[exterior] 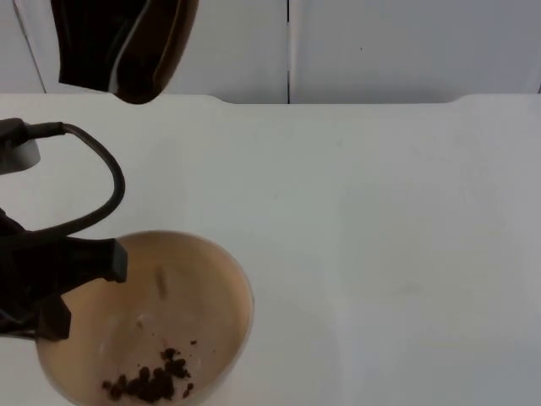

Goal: Pick up the bowl with the left hand and pour the coffee beans from the cup into the bowl with the right hand.

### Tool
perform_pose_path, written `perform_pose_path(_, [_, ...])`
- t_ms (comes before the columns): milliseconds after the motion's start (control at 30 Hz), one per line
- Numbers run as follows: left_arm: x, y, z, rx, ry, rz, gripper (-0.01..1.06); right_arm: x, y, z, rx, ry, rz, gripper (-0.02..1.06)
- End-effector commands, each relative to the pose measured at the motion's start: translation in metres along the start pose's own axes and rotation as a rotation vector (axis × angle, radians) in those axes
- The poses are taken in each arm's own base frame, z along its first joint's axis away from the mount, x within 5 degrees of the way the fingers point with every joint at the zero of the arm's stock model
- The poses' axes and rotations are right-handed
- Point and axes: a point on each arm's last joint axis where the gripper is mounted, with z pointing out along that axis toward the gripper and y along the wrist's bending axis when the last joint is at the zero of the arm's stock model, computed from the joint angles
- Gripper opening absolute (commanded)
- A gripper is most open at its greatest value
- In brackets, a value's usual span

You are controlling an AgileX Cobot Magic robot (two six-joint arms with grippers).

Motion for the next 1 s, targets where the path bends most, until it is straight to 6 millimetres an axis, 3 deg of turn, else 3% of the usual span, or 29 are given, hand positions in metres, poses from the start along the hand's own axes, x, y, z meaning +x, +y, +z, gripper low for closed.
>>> perform_pose_path(0, [-0.0035, -0.0012, -0.0014, 0.009, -0.021, -0.001, 0.00, -0.0009, -0.0031, -0.0052, 0.022, -0.016, 0.001, 0.00])
perform_pose_path(967, [-0.0036, -0.0014, -0.0014, 0.011, -0.022, -0.002, 0.00, -0.0013, -0.0056, -0.0055, 0.051, -0.020, 0.014, 0.00])
